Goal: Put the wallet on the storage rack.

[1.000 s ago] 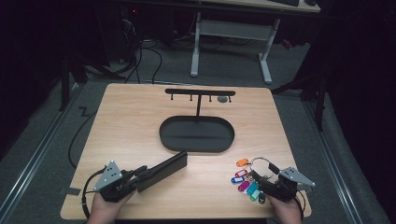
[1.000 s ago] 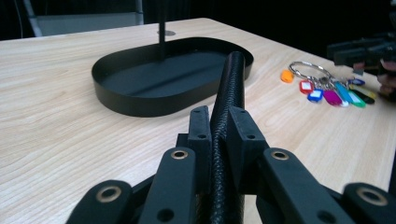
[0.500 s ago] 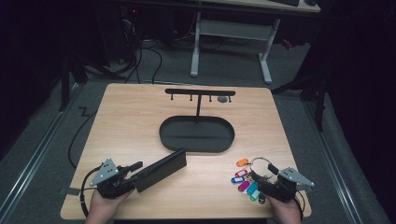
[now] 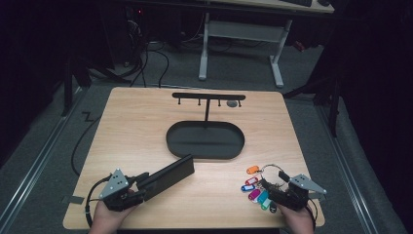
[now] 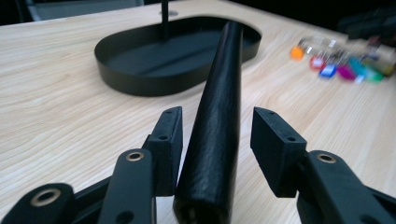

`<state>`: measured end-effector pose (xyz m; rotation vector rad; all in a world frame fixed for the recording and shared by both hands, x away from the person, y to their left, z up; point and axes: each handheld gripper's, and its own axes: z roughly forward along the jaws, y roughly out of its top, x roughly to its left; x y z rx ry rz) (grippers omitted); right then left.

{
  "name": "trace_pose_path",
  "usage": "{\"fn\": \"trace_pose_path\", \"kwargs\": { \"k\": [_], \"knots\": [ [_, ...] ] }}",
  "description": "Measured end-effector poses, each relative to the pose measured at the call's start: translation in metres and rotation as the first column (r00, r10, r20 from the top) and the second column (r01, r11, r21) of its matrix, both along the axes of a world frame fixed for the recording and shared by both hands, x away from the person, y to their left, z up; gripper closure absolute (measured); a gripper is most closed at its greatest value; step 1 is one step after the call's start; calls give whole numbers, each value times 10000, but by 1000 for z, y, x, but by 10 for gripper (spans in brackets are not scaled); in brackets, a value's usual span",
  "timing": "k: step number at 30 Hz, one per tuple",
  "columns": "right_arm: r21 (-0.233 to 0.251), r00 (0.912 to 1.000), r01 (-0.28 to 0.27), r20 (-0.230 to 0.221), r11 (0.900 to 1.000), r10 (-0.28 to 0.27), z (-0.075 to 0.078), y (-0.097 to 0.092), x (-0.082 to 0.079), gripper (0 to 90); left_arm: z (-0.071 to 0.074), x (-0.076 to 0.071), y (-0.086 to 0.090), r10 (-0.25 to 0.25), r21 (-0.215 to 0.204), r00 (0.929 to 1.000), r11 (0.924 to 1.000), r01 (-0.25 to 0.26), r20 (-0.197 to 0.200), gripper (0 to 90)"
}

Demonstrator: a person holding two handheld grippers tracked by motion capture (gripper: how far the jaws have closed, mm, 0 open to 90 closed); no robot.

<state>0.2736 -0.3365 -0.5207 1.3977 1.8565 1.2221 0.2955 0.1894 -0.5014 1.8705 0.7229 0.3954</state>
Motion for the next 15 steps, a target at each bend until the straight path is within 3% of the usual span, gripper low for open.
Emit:
{"fn": "trace_pose_path", "kwargs": {
  "k": [3,6,15],
  "knots": [
    [4,10000,20,5,10000,-20,0,0,0,204,-2,-2,0,-50,269,9999,9996,48,99,548],
    [12,10000,17,0,10000,-17,0,0,0,204,-3,-3,2,-120,206,9998,9997,116,186,578],
    [17,10000,-22,2,10000,22,0,0,0,205,1,-3,2,-297,439,9995,9986,302,-126,634]
  ]
}}
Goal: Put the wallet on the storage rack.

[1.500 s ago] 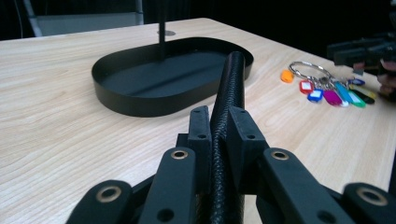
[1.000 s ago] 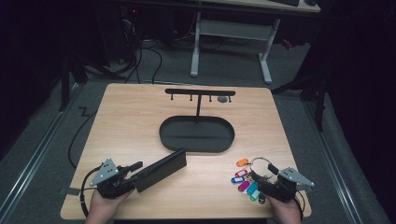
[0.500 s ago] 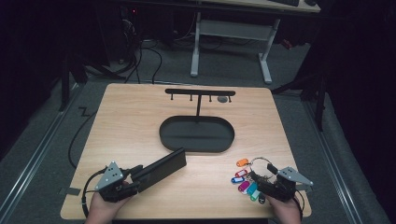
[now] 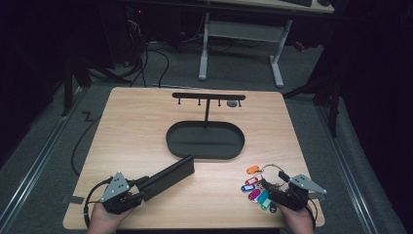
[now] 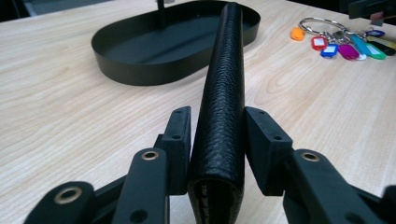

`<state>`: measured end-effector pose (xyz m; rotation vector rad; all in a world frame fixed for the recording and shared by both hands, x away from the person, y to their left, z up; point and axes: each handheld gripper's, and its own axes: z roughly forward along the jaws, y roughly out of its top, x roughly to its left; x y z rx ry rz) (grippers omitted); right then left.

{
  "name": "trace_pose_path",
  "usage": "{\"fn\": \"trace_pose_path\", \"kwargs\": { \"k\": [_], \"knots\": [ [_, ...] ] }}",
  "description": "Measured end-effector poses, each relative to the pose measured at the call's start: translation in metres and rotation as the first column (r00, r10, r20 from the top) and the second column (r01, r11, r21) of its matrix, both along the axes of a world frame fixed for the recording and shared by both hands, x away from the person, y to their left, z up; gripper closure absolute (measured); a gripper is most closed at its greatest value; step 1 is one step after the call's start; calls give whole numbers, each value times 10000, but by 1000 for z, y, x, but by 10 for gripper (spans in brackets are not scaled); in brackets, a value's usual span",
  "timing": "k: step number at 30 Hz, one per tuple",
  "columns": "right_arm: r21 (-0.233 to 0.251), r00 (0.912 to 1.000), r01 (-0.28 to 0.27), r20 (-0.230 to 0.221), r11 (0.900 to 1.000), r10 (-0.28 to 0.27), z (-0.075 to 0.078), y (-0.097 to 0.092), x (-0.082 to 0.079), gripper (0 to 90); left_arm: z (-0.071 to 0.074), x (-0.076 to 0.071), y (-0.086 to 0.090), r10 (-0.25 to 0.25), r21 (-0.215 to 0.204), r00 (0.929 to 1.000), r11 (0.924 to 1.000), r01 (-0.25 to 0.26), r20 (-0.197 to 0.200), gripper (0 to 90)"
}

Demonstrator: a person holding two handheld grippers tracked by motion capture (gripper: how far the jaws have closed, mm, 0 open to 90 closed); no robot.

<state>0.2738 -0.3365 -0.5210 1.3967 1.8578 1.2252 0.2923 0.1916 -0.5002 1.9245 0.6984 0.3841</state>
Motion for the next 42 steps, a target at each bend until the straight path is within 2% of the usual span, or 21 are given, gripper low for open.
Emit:
{"fn": "trace_pose_path", "kwargs": {
  "k": [4,5,6,7,11,13,14,15,17,19,20,23,24,25,27,28,29,34,37,40,42],
  "knots": [
    [39,10000,17,12,10000,-17,0,0,0,205,6,2,-3,-131,522,9988,9985,155,-472,651],
    [56,10000,32,22,10000,-32,1,0,0,205,8,3,-4,-136,821,9987,9965,175,-482,653],
    [56,10000,32,22,10000,-32,1,0,0,205,8,3,-4,-136,821,9987,9965,175,-482,654],
    [94,10000,37,35,9999,-37,1,0,-1,205,12,4,-7,-250,1376,9983,9900,320,-518,654],
    [107,10000,33,40,9999,-33,1,-1,-1,206,18,9,-13,-328,1893,9949,9806,506,-957,648],
    [179,10000,92,10,9998,-92,1,-2,-2,209,21,11,-15,-332,2256,9930,9725,583,-1136,646],
    [179,10000,92,10,9998,-92,1,-2,-2,209,21,11,-15,-332,2256,9930,9725,583,-1136,644],
    [197,10000,58,37,9998,-59,1,-2,-2,211,24,11,-18,-374,2519,9915,9654,680,-1244,644],
    [177,10000,16,62,9998,-18,2,-1,-3,211,27,12,-21,-383,2805,9916,9572,718,-1234,641],
    [215,10000,-15,66,9998,14,2,-2,-3,211,30,15,-25,-383,3000,9903,9508,773,-1338,640],
    [242,10000,-37,78,9997,35,3,-2,-3,211,30,15,-25,-383,3000,9903,9508,773,-1338,639],
    [257,9999,-66,151,9996,62,4,-2,-4,212,39,20,-31,-397,3325,9877,9389,887,-1512,643],
    [257,9999,-66,151,9996,62,4,-2,-4,212,39,20,-31,-397,3325,9877,9389,887,-1512,653],
    [240,9997,-89,220,9997,84,5,-2,-4,213,42,21,-33,-449,3538,9871,9302,974,-1536,656],
    [292,9998,-41,199,9996,36,5,-3,-4,213,43,22,-35,-492,3585,9858,9276,1047,-1606,656],
    [292,9998,-41,199,9996,36,5,-3,-4,213,44,22,-36,-510,3662,9847,9241,1097,-1664,656],
    [323,9998,-26,221,9995,19,6,-4,-4,214,46,23,-38,-532,3842,9840,9160,1158,-1698,657],
    [327,9997,-24,243,9995,16,7,-5,-4,215,46,23,-39,-603,3855,9828,9143,1246,-1747,698],
    [315,9997,-53,247,9995,45,7,-4,-4,215,46,20,-40,-681,3916,9859,9118,1236,-1526,727],
    [314,9997,-45,228,9995,38,7,-3,-5,214,45,18,-40,-658,3865,9878,9149,1163,-1414,742],
    [291,9997,-56,245,9996,49,7,-3,-4,214,44,15,-41,-705,3844,9909,9166,1095,-1143,746]
  ]
}}
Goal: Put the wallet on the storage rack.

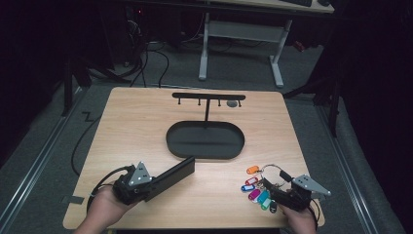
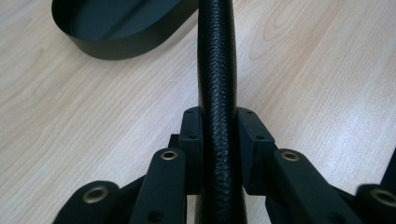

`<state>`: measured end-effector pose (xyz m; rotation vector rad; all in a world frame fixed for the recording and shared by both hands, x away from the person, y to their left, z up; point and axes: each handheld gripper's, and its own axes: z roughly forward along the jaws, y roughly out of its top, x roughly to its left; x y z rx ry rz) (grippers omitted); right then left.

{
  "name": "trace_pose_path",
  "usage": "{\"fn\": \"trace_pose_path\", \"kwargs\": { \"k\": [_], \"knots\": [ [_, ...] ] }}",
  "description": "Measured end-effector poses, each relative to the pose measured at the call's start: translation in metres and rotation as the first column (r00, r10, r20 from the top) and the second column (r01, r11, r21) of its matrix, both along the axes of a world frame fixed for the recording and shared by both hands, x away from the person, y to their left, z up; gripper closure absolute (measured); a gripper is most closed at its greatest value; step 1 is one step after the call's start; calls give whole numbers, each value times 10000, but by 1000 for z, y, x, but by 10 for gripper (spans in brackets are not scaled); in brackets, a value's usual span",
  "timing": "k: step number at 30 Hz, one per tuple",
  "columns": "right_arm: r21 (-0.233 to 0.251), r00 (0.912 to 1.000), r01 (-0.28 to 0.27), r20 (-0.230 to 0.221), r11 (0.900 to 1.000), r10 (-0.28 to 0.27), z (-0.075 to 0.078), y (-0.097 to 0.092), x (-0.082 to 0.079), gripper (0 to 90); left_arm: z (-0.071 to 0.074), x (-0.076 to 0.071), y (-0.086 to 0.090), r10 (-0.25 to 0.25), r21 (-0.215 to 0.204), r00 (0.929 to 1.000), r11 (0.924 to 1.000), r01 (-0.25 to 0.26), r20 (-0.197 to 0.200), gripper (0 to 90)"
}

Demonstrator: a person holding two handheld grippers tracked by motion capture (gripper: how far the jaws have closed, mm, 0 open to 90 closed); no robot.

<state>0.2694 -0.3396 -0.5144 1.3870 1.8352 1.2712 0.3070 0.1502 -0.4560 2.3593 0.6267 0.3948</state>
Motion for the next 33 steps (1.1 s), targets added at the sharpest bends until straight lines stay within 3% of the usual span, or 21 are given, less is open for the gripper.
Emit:
{"fn": "trace_pose_path", "kwargs": {
  "k": [8,12,24,26,33],
  "knots": [
    [-35,10000,46,-14,10000,-46,-1,-1,0,215,10,-3,-5,-231,-283,9959,9993,256,874,750],
    [-23,10000,64,-15,10000,-64,0,-2,0,215,16,0,-8,-362,-216,9924,9990,390,1178,750],
    [4,9999,137,-21,9999,-137,0,-3,0,215,29,14,-28,-749,23,9697,9971,765,2327,751],
    [11,9999,137,-20,9999,-137,0,-3,0,215,29,17,-30,-814,80,9680,9966,818,2375,751],
    [9,9998,185,-20,9998,-185,-1,-5,0,215,33,33,-46,-1132,397,9505,9936,1062,2895,752]
  ]
}}
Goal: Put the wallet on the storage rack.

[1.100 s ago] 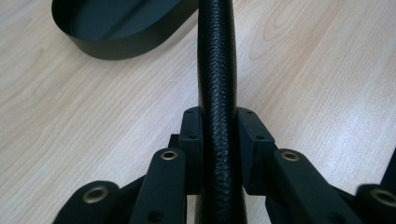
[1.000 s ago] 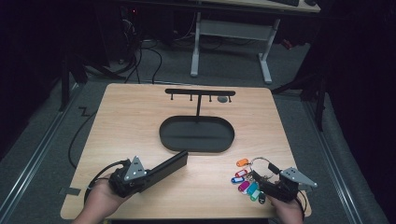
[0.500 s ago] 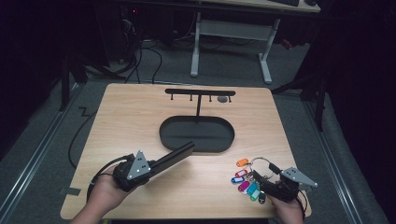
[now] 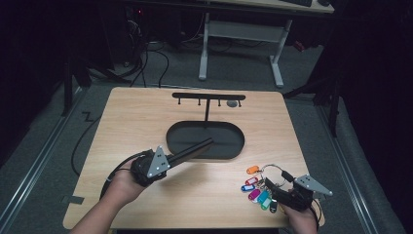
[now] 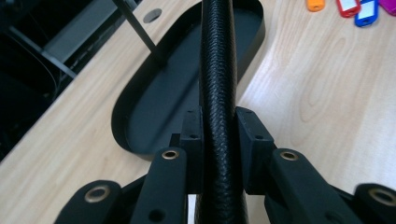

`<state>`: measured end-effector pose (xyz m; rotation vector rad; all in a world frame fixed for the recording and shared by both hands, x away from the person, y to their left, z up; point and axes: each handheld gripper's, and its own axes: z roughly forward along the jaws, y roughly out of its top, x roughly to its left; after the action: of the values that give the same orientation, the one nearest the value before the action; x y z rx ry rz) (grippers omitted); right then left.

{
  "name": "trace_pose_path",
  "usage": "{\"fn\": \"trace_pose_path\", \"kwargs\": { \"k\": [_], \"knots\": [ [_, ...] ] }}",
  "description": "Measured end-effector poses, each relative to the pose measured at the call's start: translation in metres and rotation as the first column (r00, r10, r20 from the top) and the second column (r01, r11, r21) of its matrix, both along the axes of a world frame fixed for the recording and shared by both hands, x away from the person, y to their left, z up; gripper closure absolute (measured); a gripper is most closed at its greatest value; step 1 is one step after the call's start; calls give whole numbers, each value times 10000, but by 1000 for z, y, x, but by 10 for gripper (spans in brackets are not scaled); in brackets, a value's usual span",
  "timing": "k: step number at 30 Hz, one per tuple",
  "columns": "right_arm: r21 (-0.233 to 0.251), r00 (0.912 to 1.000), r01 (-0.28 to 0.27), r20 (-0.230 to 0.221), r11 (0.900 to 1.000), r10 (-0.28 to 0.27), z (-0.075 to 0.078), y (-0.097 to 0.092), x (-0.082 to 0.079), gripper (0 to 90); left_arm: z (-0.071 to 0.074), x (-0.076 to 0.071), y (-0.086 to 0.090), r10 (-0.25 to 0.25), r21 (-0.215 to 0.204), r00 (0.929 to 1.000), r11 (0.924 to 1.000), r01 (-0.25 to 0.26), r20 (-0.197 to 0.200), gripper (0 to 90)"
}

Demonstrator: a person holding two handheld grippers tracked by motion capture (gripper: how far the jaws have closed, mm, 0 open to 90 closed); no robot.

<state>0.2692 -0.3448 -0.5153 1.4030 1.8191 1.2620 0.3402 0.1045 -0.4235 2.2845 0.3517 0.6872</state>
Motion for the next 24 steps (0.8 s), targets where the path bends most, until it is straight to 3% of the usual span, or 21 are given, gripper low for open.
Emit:
{"fn": "trace_pose_path", "kwargs": {
  "k": [3,4,6,17,24],
  "knots": [
    [-11,10000,33,3,10000,-33,0,-1,0,215,0,4,-3,-108,92,9999,9999,107,132,752],
    [-14,10000,37,20,10000,-37,0,-2,0,215,-1,8,-7,-225,260,9990,9994,215,398,752],
    [-7,10000,50,11,10000,-50,0,-2,-1,215,-1,10,-9,-301,377,9982,9989,282,511,752],
    [-16,9999,141,5,9999,-141,0,-5,-3,215,0,36,-24,-690,821,9938,9947,618,872,751],
    [-35,9999,115,10,9999,-115,0,-5,-3,215,-3,54,-37,-1001,1210,9870,9890,849,1257,751]
  ]
}}
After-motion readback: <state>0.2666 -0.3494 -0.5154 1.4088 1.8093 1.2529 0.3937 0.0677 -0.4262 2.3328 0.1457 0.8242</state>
